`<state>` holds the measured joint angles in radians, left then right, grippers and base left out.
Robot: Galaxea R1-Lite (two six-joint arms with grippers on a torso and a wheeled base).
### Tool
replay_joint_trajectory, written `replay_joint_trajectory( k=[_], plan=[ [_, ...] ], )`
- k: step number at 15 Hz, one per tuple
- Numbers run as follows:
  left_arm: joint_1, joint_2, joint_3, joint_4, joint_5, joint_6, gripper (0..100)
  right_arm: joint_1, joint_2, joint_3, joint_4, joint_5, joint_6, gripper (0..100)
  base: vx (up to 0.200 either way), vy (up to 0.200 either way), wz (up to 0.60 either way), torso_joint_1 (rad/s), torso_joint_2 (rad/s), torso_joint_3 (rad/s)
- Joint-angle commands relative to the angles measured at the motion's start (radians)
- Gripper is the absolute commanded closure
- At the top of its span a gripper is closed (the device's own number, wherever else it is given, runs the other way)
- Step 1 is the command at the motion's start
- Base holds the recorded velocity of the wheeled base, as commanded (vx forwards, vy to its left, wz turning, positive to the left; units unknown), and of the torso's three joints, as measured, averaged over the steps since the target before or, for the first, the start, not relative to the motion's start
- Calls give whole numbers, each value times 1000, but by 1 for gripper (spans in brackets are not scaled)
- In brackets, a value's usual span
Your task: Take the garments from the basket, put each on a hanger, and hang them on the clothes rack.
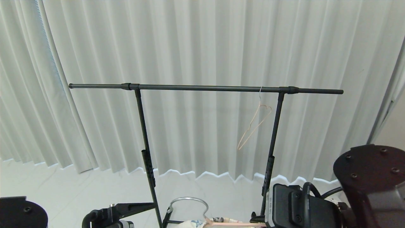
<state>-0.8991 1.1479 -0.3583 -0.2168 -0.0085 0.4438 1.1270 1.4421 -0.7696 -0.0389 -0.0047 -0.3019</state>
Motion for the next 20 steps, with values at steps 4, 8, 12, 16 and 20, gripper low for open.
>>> replay_joint_trajectory(
  k=[4, 8, 12, 16, 20],
  plan=[
    [135, -50, 96, 1, -1, -2, 0, -41, -109, 55, -2, 2, -5, 100, 0, 0, 0, 0, 0, 0],
    [338, -97, 183, 1, -7, -50, 0, -55, -143, 61, -53, 26, 0, 100, 0, 0, 0, 0, 0, 0],
    [388, -43, 183, 1, -10, -83, 0, -55, -155, 65, -118, 83, 1, 100, 0, 0, 0, 0, 0, 0],
    [393, -40, 182, 1, -42, -178, 0, -50, -174, 62, -127, 112, -2, 100, 0, 0, 0, 0, 0, 0],
    [396, -43, 174, -1, -71, -201, 0, -50, -192, 62, -127, 112, 1, 100, 0, 0, 0, 0, 0, 0]
  ],
)
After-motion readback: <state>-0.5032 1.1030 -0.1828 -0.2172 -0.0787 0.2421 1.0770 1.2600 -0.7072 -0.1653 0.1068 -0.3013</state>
